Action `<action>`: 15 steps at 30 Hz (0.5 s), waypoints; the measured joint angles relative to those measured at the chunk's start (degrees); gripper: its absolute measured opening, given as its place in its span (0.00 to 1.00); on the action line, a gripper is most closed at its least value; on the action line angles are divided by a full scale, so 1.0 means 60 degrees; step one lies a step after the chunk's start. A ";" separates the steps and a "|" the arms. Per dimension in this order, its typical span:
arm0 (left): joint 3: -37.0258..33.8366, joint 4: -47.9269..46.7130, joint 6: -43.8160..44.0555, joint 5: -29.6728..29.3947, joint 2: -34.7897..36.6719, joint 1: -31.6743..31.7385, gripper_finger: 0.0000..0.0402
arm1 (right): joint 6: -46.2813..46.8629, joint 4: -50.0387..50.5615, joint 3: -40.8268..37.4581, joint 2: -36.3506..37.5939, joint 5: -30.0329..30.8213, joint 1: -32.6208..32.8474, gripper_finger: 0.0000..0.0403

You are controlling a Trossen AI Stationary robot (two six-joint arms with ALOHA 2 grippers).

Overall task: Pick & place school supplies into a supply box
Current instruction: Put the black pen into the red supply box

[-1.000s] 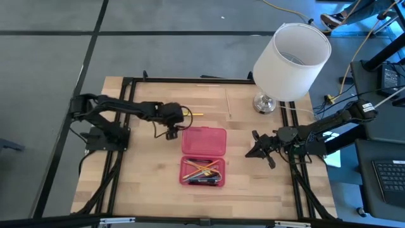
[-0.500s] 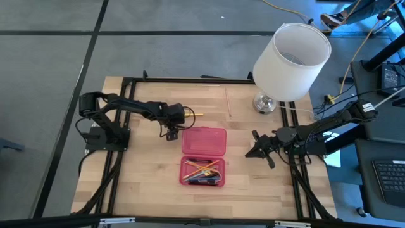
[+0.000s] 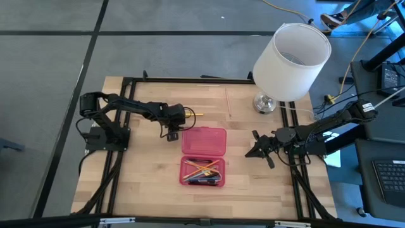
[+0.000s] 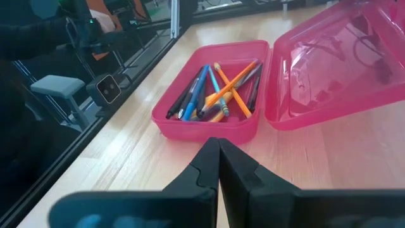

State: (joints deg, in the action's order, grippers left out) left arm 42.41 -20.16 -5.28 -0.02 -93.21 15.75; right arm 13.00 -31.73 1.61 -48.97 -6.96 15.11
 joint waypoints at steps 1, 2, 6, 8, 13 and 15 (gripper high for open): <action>-0.0004 0.0004 -0.0004 -0.0007 -0.0004 0.0000 0.18 | 0.0002 -0.0002 0.0000 0.0000 0.0000 0.0000 0.03; -0.0004 0.0007 -0.0004 -0.0013 -0.0004 0.0000 0.16 | 0.0002 -0.0003 0.0000 0.0000 0.0000 0.0000 0.03; -0.0004 0.0015 -0.0004 -0.0054 -0.0010 0.0007 0.11 | 0.0002 -0.0004 0.0000 0.0000 -0.0004 0.0000 0.03; -0.0004 0.0007 -0.0004 -0.0065 -0.0007 0.0007 0.08 | 0.0002 -0.0004 0.0000 0.0000 -0.0004 0.0000 0.03; -0.0004 -0.0023 -0.0001 -0.0066 -0.0007 0.0010 0.05 | 0.0006 -0.0007 0.0000 0.0000 -0.0004 0.0000 0.03; -0.0004 -0.0055 0.0097 -0.0068 -0.0007 -0.0011 0.05 | 0.0006 -0.0007 0.0000 0.0000 -0.0004 0.0000 0.03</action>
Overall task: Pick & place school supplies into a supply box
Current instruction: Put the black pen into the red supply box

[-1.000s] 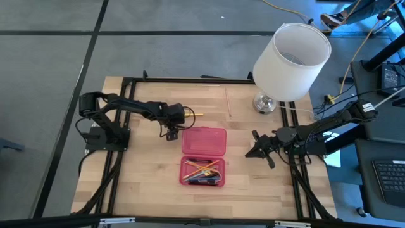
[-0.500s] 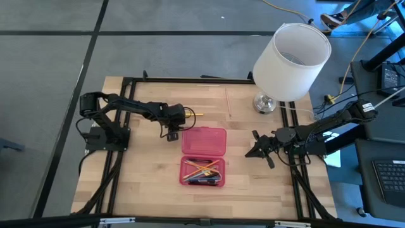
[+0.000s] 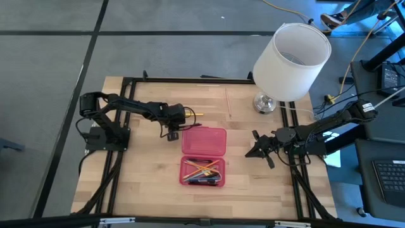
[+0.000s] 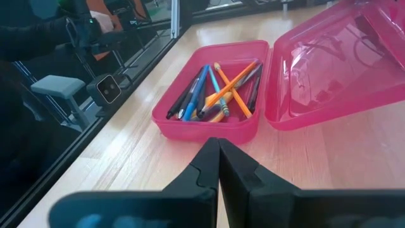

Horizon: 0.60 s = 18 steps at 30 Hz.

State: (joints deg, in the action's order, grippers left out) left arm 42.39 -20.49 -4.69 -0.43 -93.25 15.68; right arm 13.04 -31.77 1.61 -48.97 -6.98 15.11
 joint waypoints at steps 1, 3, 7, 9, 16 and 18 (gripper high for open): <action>0.0000 -0.0009 0.0109 -0.0024 0.0000 -0.0038 0.05 | 0.0000 0.0000 0.0000 0.0000 0.0000 0.0000 0.03; 0.0000 -0.0041 0.0314 -0.0084 0.0004 -0.0086 0.05 | 0.0000 0.0000 0.0000 0.0000 0.0000 -0.0001 0.03; -0.0011 -0.0140 0.0546 -0.0191 0.0147 -0.0184 0.05 | 0.0000 0.0000 0.0000 0.0000 -0.0004 -0.0001 0.03; -0.0027 -0.0350 0.0707 -0.0401 0.0375 -0.0251 0.05 | 0.0000 0.0000 0.0000 -0.0004 -0.0004 0.0000 0.03; -0.0062 -0.1661 0.1467 -0.1148 0.1642 -0.0242 0.05 | 0.0029 0.0025 0.0004 -0.0007 -0.0007 0.0000 0.03; -0.0071 -0.2101 0.1806 -0.1402 0.2016 -0.0275 0.05 | 0.0025 0.0036 0.0004 -0.0007 -0.0007 0.0000 0.03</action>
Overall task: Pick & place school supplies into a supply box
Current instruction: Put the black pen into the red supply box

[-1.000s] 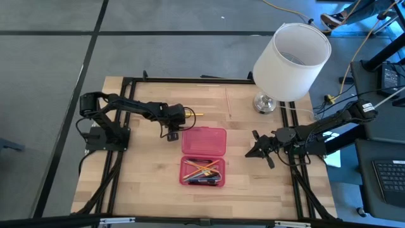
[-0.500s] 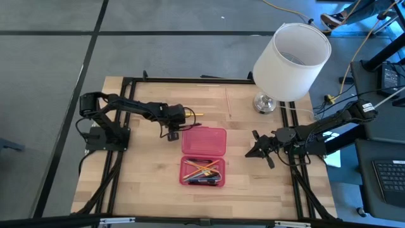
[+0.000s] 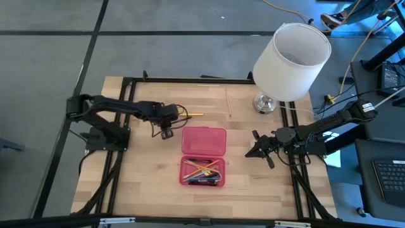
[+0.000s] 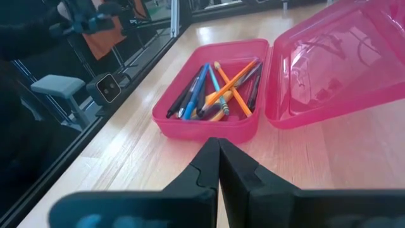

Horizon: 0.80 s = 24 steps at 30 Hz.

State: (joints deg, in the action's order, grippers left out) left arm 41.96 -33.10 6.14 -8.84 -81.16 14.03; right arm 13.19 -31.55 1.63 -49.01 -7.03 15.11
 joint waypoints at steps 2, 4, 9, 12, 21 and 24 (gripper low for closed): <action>0.0002 -0.0250 0.0369 -0.0235 0.0461 -0.0026 0.05 | -0.0001 0.0007 0.0000 0.0000 0.0000 0.0000 0.03; 0.0008 -0.0393 0.0739 -0.0455 0.0926 -0.0089 0.05 | 0.0004 0.0006 0.0000 0.0000 0.0000 0.0000 0.03; 0.0016 -0.0267 0.1424 -0.1392 0.2202 -0.0343 0.05 | 0.0004 0.0008 0.0000 0.0000 -0.0004 0.0000 0.03; 0.0020 -0.0077 0.1987 -0.2030 0.2940 -0.0583 0.05 | 0.0004 0.0003 0.0000 0.0004 -0.0004 0.0000 0.03; 0.0035 0.2962 0.1713 -0.1148 0.3941 -0.1726 0.05 | 0.0004 -0.0036 0.0000 0.0004 -0.0007 0.0000 0.03; 0.0046 0.4143 0.1611 -0.0272 0.3774 -0.2276 0.04 | 0.0007 -0.0043 0.0000 0.0004 -0.0007 0.0000 0.03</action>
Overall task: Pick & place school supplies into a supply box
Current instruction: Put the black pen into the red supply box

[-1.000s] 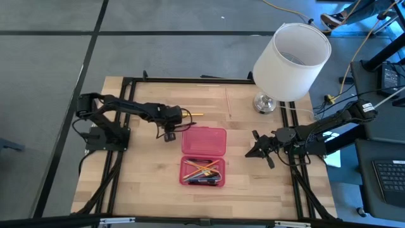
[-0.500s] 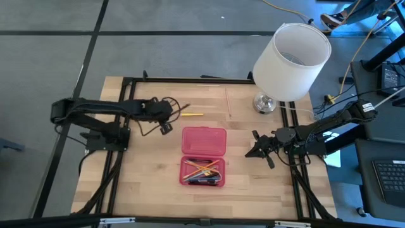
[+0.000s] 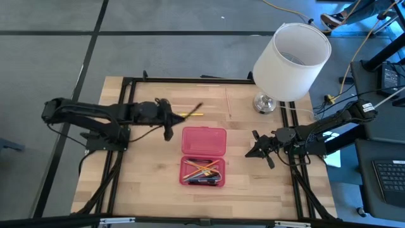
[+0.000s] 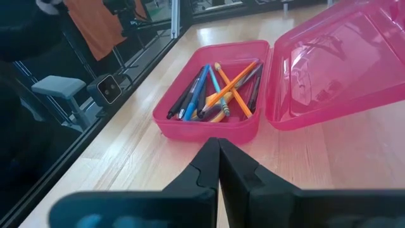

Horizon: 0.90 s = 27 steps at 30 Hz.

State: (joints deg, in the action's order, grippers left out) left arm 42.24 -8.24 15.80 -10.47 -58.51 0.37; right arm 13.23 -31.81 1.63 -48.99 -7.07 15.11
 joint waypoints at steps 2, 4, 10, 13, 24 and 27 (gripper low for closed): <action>0.0000 0.0561 0.0147 0.0275 -0.0175 -0.0413 0.04 | 0.0000 -0.0006 0.0000 0.0000 0.0000 0.0000 0.03; 0.0007 0.0932 0.0463 0.0289 -0.0415 -0.0868 0.04 | 0.0000 -0.0012 0.0000 0.0000 0.0000 0.0000 0.03; 0.0007 0.1038 0.1650 0.0348 -0.1423 -0.2263 0.04 | 0.0015 -0.0017 0.0000 0.0000 0.0000 0.0000 0.03; 0.0225 0.1174 0.1790 0.0645 -0.2175 -0.2844 0.04 | 0.0011 -0.0015 0.0000 0.0000 0.0001 0.0000 0.03; 0.3294 -0.2741 0.0454 0.0922 -0.5327 -0.3497 0.04 | 0.0009 -0.0022 0.0000 0.0004 0.0007 0.0000 0.03; 0.3913 -0.3495 0.0168 0.0992 -0.6063 -0.3458 0.04 | 0.0010 -0.0022 0.0000 0.0004 0.0006 0.0000 0.03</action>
State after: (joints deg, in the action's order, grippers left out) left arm 65.72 -29.21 16.81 -4.51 -94.89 -20.37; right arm 13.29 -31.94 1.63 -48.97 -7.03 15.11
